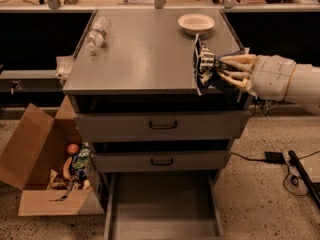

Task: Pick blue chip bag from bottom drawer and place on counter

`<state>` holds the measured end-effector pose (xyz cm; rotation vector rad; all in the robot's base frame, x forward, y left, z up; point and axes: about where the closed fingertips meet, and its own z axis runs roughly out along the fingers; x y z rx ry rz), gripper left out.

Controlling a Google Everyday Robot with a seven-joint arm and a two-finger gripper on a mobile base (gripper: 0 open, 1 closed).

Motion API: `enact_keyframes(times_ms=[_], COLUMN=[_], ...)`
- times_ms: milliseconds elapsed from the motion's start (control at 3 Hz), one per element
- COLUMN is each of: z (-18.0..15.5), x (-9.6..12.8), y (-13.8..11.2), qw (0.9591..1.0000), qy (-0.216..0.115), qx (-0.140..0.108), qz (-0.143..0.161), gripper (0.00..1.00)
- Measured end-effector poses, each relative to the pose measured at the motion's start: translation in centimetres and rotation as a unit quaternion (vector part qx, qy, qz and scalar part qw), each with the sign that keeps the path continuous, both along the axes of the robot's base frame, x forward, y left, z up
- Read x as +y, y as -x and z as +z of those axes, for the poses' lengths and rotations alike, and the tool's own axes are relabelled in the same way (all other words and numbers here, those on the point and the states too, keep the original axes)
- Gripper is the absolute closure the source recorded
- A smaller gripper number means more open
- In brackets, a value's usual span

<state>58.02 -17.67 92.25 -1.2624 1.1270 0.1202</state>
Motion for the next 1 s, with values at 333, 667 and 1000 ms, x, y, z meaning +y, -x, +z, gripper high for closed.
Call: enact_keyframes(times_ms=[333,667,1000], z=[2.4,4.2,5.0], x=[-0.2,0.9,3.0], y=[-4.3,-8.3,-12.4], qw=[0.9993,0.9984,0.9985], qy=[0.023,0.036,0.047], qx=[-0.028,-0.043,-0.029], qz=[-0.006,-0.003,0.002], gripper=[1.00,1.00,0.77])
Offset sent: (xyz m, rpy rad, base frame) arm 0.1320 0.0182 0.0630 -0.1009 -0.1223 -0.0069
